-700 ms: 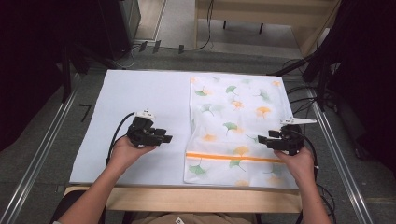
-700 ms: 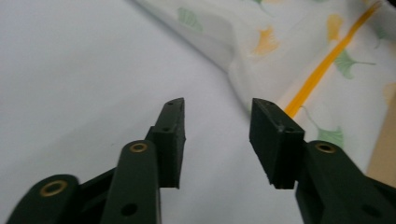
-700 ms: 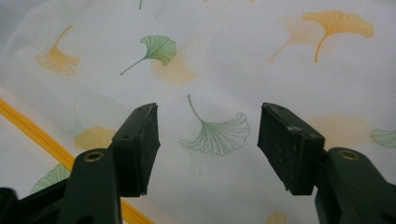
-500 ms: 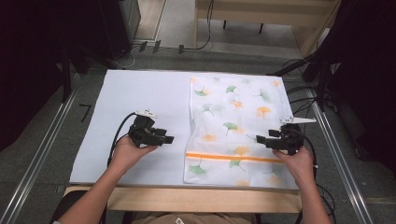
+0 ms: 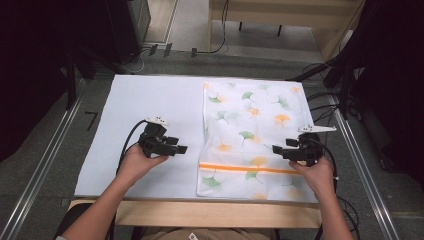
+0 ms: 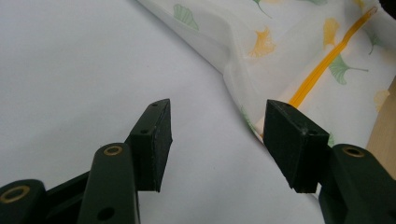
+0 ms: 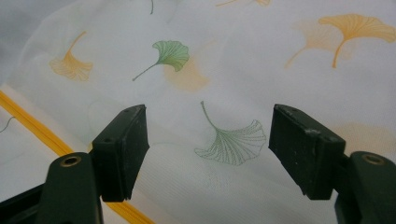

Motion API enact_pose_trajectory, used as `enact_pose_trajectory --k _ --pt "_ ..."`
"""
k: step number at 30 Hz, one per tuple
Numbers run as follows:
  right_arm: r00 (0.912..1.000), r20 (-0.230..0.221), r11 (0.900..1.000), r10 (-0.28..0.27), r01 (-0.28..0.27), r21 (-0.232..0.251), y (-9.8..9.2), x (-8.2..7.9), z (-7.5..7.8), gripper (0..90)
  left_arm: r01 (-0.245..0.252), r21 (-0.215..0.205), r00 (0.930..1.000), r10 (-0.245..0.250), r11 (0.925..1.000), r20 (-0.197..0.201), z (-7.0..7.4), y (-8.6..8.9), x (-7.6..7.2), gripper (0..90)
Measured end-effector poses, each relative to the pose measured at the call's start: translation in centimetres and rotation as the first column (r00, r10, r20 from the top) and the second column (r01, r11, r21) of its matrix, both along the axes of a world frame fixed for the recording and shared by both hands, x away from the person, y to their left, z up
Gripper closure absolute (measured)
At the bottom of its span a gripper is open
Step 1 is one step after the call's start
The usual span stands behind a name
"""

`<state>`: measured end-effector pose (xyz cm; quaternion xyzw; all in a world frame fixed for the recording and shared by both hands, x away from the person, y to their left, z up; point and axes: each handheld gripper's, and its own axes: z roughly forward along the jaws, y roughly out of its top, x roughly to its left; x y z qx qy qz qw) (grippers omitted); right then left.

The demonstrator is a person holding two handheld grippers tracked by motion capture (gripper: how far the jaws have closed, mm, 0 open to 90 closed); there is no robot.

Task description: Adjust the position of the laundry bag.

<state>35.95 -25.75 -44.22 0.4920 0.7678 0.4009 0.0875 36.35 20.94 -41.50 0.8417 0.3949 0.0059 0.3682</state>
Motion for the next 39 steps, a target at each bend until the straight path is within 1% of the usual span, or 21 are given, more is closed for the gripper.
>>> enact_pose_trajectory --k 1,3,5,6,7,9,12,15,19,24,26,28,29,30,32,34,35,37,39 --pt "1.0 0.002 1.0 0.0 0.0 -0.001 0.0 0.0 0.0 30.2 0.004 0.007 1.0 -0.004 1.0 0.009 0.0 -0.1 0.0 42.5" --pt "1.0 0.003 1.0 -0.003 0.003 0.002 -0.1 -0.1 0.0 30.3 0.003 0.004 1.0 -0.003 1.0 0.006 0.0 -0.1 0.0 42.5" --pt "1.0 -0.005 1.0 -0.007 0.007 0.001 -0.2 -0.1 0.0 30.5 -0.018 -0.028 0.9998 0.017 0.9995 -0.013 0.1 -0.1 0.1 42.0" --pt "1.0 -0.005 1.0 -0.007 0.007 0.001 -0.2 -0.1 0.0 30.5 -0.018 -0.028 0.9998 0.017 0.9995 -0.013 0.1 -0.1 0.1 42.4" --pt "1.0 -0.003 1.0 0.002 -0.002 -0.008 -0.2 -0.2 -0.1 33.1 -0.023 -0.031 0.9997 0.022 0.9992 -0.014 0.1 -0.1 0.1 42.9" --pt "1.0 0.004 1.0 0.002 -0.002 -0.015 -0.1 -0.2 -0.1 33.8 -0.018 -0.026 0.9998 0.017 0.9995 -0.011 0.1 -0.1 0.1 43.3" --pt "1.0 0.001 1.0 0.004 -0.003 -0.026 -0.1 -0.2 -0.1 34.5 -0.009 -0.021 0.9998 0.009 0.9997 -0.019 0.1 -0.2 0.2 43.8" --pt "1.0 -0.005 0.999 0.005 -0.005 -0.035 0.0 -0.2 -0.2 35.3 -0.002 -0.015 0.9999 0.002 0.9999 -0.016 0.1 -0.3 0.1 45.6" --pt "1.0 -0.001 0.999 0.002 -0.002 -0.049 0.0 -0.2 -0.2 36.3 -0.002 -0.02 0.9999 0.002 0.9998 -0.017 0.0 -0.5 0.0 48.8" --pt "1.0 0.001 0.998 -0.004 0.004 -0.058 -0.2 -0.2 -0.3 37.5 -0.001 -0.01 0.9999 0.0 0.9999 -0.013 0.0 -0.8 -0.1 52.2" --pt "0.9999 0.003 0.998 -0.01 0.011 -0.06 -0.3 -0.2 -0.2 38.1 -0.004 -0.007 0.9998 0.004 1.0 -0.02 0.0 -1.1 -0.2 51.0" --pt "0.9998 0.004 0.998 -0.019 0.019 -0.061 -0.5 -0.2 -0.2 39.0 -0.004 -0.002 0.9998 0.004 1.0 -0.02 -0.1 -1.2 -0.2 49.4" --pt "0.9998 0.004 0.998 -0.019 0.019 -0.061 -0.5 -0.2 -0.2 39.0 0.001 0.003 0.9998 -0.001 1.0 -0.022 -0.1 -1.4 -0.2 49.4" --pt "0.9995 -0.001 0.997 -0.032 0.032 -0.067 -0.8 -0.1 -0.2 39.3 0.003 0.008 0.9997 -0.003 1.0 -0.023 -0.2 -1.6 -0.2 49.3" --pt "0.9992 -0.002 0.997 -0.041 0.041 -0.07 -1.0 0.0 -0.3 39.7 0.016 0.01 0.9996 -0.016 0.9998 -0.025 -0.6 -2.5 -0.2 49.7" --pt "0.9988 -0.007 0.996 -0.048 0.048 -0.069 -1.2 0.0 -0.4 39.9 0.024 0.015 0.9995 -0.024 0.9996 -0.02 -0.7 -2.7 -0.1 49.9" --pt "0.999 -0.004 0.997 -0.045 0.045 -0.069 -1.3 0.0 -0.4 40.0 0.024 0.016 0.9995 -0.023 0.9996 -0.021 -0.9 -3.1 -0.1 49.9" --pt "0.9979 -0.003 0.996 -0.064 0.064 -0.069 -1.7 0.0 -0.4 41.0 0.027 0.014 0.9992 -0.026 0.9995 -0.029 -1.3 -3.7 0.3 49.7" --pt "0.9974 -0.005 0.995 -0.072 0.072 -0.07 -1.8 0.0 -0.4 41.5 0.029 0.016 0.9991 -0.028 0.9995 -0.032 -1.5 -4.0 0.5 49.2"
